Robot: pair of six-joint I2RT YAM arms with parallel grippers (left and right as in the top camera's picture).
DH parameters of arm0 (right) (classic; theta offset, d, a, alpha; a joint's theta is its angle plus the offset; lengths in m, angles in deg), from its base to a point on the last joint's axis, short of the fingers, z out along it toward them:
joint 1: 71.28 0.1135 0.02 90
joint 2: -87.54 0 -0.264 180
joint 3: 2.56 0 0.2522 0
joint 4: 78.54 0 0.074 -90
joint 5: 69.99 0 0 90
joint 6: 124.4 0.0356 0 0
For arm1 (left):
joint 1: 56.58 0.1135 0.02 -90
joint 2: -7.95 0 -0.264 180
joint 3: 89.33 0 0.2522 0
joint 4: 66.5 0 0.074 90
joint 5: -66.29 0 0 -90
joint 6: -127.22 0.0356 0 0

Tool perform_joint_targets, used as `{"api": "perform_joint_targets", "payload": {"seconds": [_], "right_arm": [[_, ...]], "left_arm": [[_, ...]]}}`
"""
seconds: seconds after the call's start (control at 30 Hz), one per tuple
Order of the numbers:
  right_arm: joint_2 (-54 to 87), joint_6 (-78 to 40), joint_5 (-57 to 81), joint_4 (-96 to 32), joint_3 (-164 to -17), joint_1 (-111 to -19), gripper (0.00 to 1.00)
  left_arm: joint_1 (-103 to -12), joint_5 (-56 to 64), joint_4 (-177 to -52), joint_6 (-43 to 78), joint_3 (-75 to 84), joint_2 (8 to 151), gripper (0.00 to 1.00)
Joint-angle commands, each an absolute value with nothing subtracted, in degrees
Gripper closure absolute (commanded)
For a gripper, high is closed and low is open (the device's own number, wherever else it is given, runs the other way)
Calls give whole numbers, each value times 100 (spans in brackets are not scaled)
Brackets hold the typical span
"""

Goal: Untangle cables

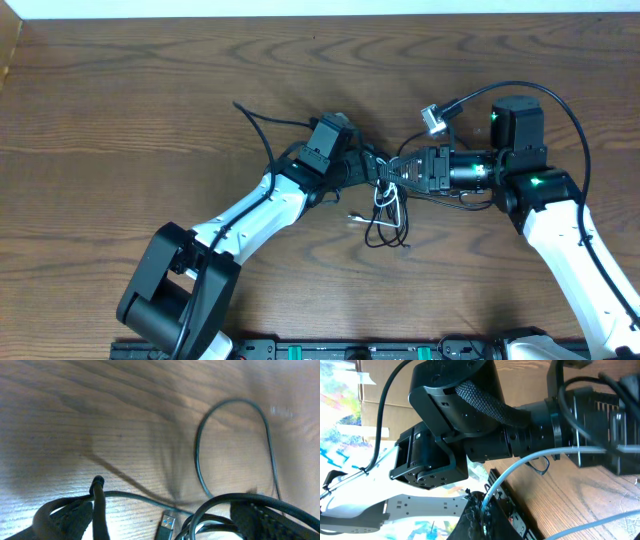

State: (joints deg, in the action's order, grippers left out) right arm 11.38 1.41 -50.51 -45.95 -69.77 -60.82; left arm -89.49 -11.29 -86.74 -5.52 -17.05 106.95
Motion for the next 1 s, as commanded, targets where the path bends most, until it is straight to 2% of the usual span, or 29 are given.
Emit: {"api": "perform_joint_targets", "payload": {"seconds": [0.0,0.1,0.23,0.43,0.67,0.73,0.83,0.97], "right_arm": [[1135,198,-5195,-4612,-6992,-6018,99],[1135,198,-5195,-4612,-6992,-6014,99],[1135,196,-5195,-4610,-6992,-6014,99],[1135,196,-4586,-4536,-6992,-6014,99],[1135,187,-2389,-3970,-6992,-6027,99],[1135,178,-1080,-3472,-6992,-6104,99],[1135,178,181,-2881,-6992,-6222,99],[1135,171,1117,-2300,-6992,-6399,99]], "left_arm": [[-8947,-1577,-8550,-1464,-1696,10719,1],[-8945,-1948,-8445,-1673,-1696,10719,1],[-8730,-3030,-8674,-1778,-1696,10719,0],[-7926,-3096,-9485,-2609,-1696,10717,1],[-7279,-3022,-10678,-2605,-1696,10717,1],[-7085,-3022,-11131,-2543,-1696,10717,2],[-6971,-3017,-11424,-2318,-1696,10717,2],[-6962,-2593,-11535,-1752,-1696,10717,2]]}}
